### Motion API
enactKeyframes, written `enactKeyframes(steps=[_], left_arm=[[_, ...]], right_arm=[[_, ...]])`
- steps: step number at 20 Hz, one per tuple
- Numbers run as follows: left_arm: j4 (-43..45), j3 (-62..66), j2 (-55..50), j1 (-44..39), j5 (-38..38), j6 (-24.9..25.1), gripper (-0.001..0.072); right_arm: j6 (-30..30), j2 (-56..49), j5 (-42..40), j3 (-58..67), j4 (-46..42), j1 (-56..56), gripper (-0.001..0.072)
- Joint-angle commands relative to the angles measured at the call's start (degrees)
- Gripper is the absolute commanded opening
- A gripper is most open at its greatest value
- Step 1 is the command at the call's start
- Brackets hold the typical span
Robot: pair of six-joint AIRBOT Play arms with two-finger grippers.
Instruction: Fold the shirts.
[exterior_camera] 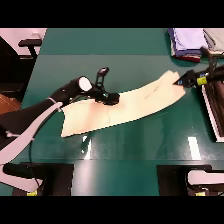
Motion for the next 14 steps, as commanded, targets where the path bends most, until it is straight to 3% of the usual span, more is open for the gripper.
enactKeyframes(steps=[1, 10, 14], left_arm=[[-0.44, 5.31, -5.62, -3.1, 0.04, -0.07, 0.0026], [0.44, 6.71, -8.63, -3.52, -0.74, -1.53, 0.0026], [4.42, 9.35, -8.57, -3.1, -5.84, -1.49, 0.0026]], right_arm=[[0.63, 6.69, 0.42, 1.14, 8.7, 4.5, 0.0016], [1.53, 13.22, -2.49, 1.14, 11.76, 15.76, 0.0016], [1.53, 13.35, -3.91, 1.14, 11.91, 19.39, 0.0016]])
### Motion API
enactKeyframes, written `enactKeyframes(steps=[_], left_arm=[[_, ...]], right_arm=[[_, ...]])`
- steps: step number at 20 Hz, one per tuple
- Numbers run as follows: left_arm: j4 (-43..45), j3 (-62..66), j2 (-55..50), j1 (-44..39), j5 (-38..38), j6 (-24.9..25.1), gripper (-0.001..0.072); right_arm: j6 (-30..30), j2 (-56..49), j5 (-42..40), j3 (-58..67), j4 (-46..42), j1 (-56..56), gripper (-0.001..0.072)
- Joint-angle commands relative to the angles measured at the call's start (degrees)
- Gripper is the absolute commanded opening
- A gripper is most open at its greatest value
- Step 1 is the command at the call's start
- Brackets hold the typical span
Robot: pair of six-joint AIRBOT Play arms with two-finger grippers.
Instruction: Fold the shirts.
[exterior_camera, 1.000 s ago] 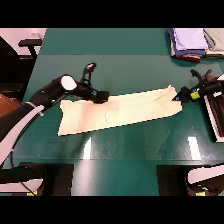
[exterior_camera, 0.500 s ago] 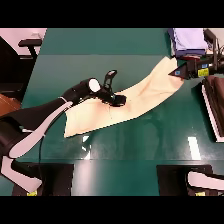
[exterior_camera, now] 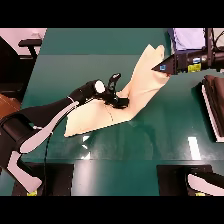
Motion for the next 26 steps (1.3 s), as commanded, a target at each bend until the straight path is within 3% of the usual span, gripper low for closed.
enactKeyframes(steps=[1, 5, 9, 14, 15, 16, 17, 18, 19, 21, 23, 26], left_arm=[[4.94, 3.48, 0.24, 0.96, -6.21, -0.07, 0.0026], [8.94, 6.78, 8.07, 7.52, -9.46, -0.07, 0.0026], [16.83, 6.91, 22.62, 19.04, -12.96, -0.02, 0.0026], [25.18, 6.91, 38.38, 31.36, -15.02, -0.04, 0.0026], [25.49, 6.91, 40.46, 33.22, -15.43, -0.04, 0.0027], [25.49, 6.91, 42.03, 34.6, -16.13, -0.04, 0.0027], [25.49, 6.91, 43.36, 35.76, -17.11, -0.02, 0.0027], [25.49, 6.88, 44.19, 36.65, -18.4, -0.02, 0.0026], [25.49, 6.91, 44.41, 37.2, -19.91, 0.22, 0.0027], [25.66, 6.88, 44.33, 37.53, -23.41, 0.44, 0.0027], [25.66, 6.88, 44.33, 37.53, -25.05, 0.68, 0.0026], [25.59, 6.88, 44.33, 37.53, -25.2, 1.46, 0.0027]], right_arm=[[0.09, 0.42, -1.53, 0.07, 1.07, 3.34, 0.0016], [0.07, 0.39, -5.25, 0.07, 2.1, 8.07, 0.0016], [0.02, -1.77, -11.67, 0.07, 2.16, 18.4, 0.0017], [-4.9, -12.59, -29.09, 0.85, 2.03, 39.76, 0.002], [-6.23, -16.09, -30.84, 2.91, 2.01, 43.04, 0.0052], [-6.58, -20.09, -31.23, 5.95, 1.97, 45.88, 0.0253], [-6.58, -23.8, -30.77, 9.03, 1.62, 48.0, 0.0522], [-6.58, -26.84, -28.96, 11.74, 1.22, 49.07, 0.063], [-6.45, -29.46, -25.73, 14.36, -0.28, 49.35, 0.0618], [-2.03, -31.98, -19.04, 17.64, -6.25, 47.82, 0.0464], [-1.36, -30.86, -15.87, 15.98, -11.87, 44.33, 0.0448], [-1.16, -25.88, -15.5, 7.45, -13.7, 35.41, 0.0448]])
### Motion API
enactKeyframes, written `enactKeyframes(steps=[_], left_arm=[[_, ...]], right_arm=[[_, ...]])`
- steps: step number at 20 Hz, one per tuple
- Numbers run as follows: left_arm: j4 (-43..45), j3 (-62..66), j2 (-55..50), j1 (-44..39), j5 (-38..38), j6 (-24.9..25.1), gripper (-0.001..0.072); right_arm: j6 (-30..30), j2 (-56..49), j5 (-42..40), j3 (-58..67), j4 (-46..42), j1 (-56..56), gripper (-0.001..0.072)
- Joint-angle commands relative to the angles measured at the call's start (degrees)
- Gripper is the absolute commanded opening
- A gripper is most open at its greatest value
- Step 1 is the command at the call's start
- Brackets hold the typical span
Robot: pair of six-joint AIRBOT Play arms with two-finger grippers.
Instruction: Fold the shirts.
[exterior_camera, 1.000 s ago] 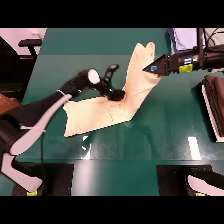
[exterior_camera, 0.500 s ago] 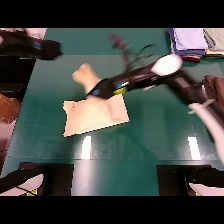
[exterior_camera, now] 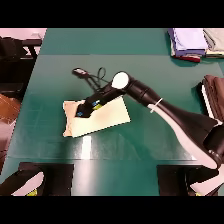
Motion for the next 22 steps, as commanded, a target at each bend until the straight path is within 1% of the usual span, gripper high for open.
enactKeyframes(steps=[1, 4, 5, 6, 7, 10, 13, 15, 16, 17, 18, 20, 21, 22], left_arm=[[0.17, 0.04, 0.37, 0.42, -1.79, 0.72, 0.0027], [-0.2, 0.0, 0.37, 0.39, -1.62, 0.74, 0.0027], [-0.22, 0.0, 0.37, 0.39, -1.6, 0.72, 0.0027], [-0.5, 0.0, 0.37, 0.39, -1.6, 0.72, 0.0027], [-0.72, 0.0, 0.37, 0.39, -1.6, 0.74, 0.0027], [-1.53, -0.02, 0.15, 0.39, -0.96, 0.74, 0.0027], [-1.53, -0.28, 0.13, 0.39, -0.46, 0.74, 0.0027], [-1.53, -0.28, 0.13, 0.39, -0.2, 0.74, 0.0027], [-1.53, -0.28, 0.15, 0.39, -0.24, 0.74, 0.0027], [-1.57, -0.28, 0.15, 0.39, -0.28, 0.74, 0.0027], [-1.79, -0.28, 0.15, 0.39, -0.28, 0.72, 0.0027], [-2.34, -0.28, 0.13, 0.39, -0.37, 0.72, 0.0026], [-2.86, -0.31, 0.13, 0.35, -0.46, 0.7, 0.0025], [-3.21, -0.31, 0.13, 0.35, -0.76, 0.68, 0.0025]], right_arm=[[2.27, 4.15, 2.64, -7.91, -4.35, -8.96, 0.0448], [5.7, 9.46, 2.36, -18.51, -7.37, -20.22, 0.0451], [6.6, 10.16, 2.32, -21.31, -6.88, -23.71, 0.0499], [7.17, 10.38, 2.25, -23.52, -5.84, -26.47, 0.0625], [7.34, 10.25, 2.1, -25.46, -4.85, -28.61, 0.0651], [7.32, 7.19, 1.92, -27.96, -0.96, -31.1, 0.0647], [7.02, 2.54, 1.33, -27.08, 3.82, -28.35, 0.0618], [6.84, -0.7, 1.25, -24.11, 4.46, -24.79, 0.061], [6.86, -2.32, 1.31, -22.03, 4.48, -22.84, 0.0557], [6.86, -4.04, 1.36, -19.54, 4.5, -20.79, 0.0545], [6.86, -5.46, 1.33, -17.22, 4.46, -18.95, 0.0473], [6.84, -7.87, 1.33, -12.63, 4.28, -15.91, 0.0215], [6.82, -8.76, 1.51, -10.49, 3.96, -14.91, 0.0048], [6.82, -9.18, 1.64, -8.79, 3.54, -14.47, 0.0017]])
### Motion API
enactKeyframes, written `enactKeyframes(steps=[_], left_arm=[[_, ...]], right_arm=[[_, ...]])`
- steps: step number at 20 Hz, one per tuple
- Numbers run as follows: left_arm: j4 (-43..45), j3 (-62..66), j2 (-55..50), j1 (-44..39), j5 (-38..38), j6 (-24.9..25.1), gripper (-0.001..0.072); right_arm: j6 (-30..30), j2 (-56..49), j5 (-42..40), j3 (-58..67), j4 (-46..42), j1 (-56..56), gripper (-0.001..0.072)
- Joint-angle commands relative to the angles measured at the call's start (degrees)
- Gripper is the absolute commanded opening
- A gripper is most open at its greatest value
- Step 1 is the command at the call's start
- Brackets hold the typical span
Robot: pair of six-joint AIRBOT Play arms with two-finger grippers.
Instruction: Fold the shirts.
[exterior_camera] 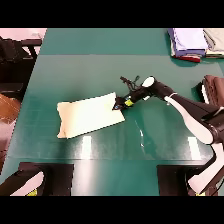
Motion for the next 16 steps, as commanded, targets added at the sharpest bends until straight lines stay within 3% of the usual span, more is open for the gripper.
enactKeyframes(steps=[1, 5, 11, 16], left_arm=[[-1.09, 0.0, -0.02, 0.0, -0.9, -0.09, 0.0025], [-1.84, 0.0, 0.0, 0.0, -3.04, -0.02, 0.0025], [-6.03, 0.0, -0.02, 0.02, -0.72, -0.04, 0.0025], [-9.88, 0.0, -0.74, 0.02, 0.74, -0.02, 0.0026]], right_arm=[[-0.02, -2.58, 0.7, 6.91, -0.96, 2.84, 0.0017], [5.03, 2.47, 1.81, 12.59, -10.64, -3.91, 0.0017], [12.5, 15.67, 4.59, 15.1, -24.98, -28.0, 0.0017], [12.5, 20.9, 5.2, 15.1, -24.72, -49.33, 0.0017]])
